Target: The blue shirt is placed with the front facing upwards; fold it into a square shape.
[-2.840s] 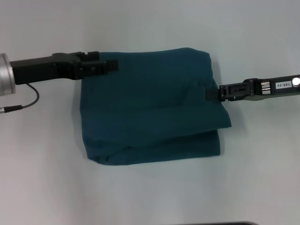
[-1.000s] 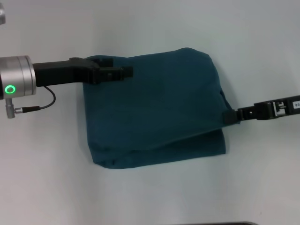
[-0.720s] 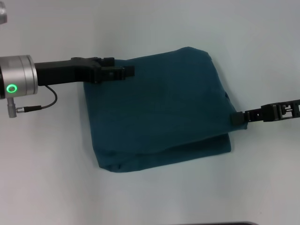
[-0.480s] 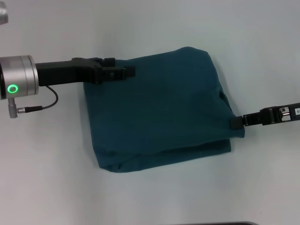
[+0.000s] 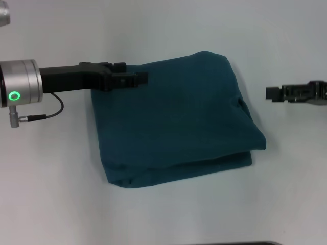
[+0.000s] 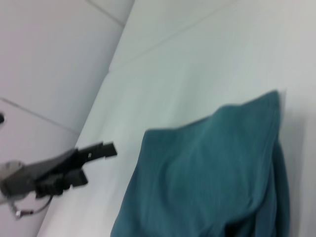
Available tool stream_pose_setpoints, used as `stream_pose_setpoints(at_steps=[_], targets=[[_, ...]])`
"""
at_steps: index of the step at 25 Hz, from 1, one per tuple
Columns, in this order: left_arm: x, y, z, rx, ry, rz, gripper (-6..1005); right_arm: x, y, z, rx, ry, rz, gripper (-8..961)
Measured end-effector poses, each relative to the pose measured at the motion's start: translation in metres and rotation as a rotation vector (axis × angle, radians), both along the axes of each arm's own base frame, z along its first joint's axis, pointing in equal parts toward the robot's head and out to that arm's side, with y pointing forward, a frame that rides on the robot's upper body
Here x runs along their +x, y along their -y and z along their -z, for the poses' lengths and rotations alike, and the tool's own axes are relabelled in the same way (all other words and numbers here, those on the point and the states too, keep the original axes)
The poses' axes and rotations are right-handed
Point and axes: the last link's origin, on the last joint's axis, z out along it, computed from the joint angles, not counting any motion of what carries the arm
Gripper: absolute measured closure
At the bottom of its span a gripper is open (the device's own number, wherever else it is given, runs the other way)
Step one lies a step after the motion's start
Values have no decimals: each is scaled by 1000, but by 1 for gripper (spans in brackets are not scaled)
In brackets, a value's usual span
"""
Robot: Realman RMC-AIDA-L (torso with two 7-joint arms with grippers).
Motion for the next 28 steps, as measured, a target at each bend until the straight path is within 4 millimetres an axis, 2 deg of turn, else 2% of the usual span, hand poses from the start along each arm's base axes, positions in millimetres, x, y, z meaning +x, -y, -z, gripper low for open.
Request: stream_pose_setpoints(at_steps=[2, 9, 18, 28], targets=[[0, 0, 0, 1, -1, 1, 95, -2, -6, 0, 21, 5, 1, 447], [1, -1, -1, 3, -3, 5, 95, -14, -27, 11, 45, 22, -3, 388], [-1, -1, -2, 4, -6, 5, 95, -14, -54, 27, 111, 111, 62, 304], [0, -1, -2, 5, -7, 10, 96, -28, -70, 55, 121, 142, 59, 302]])
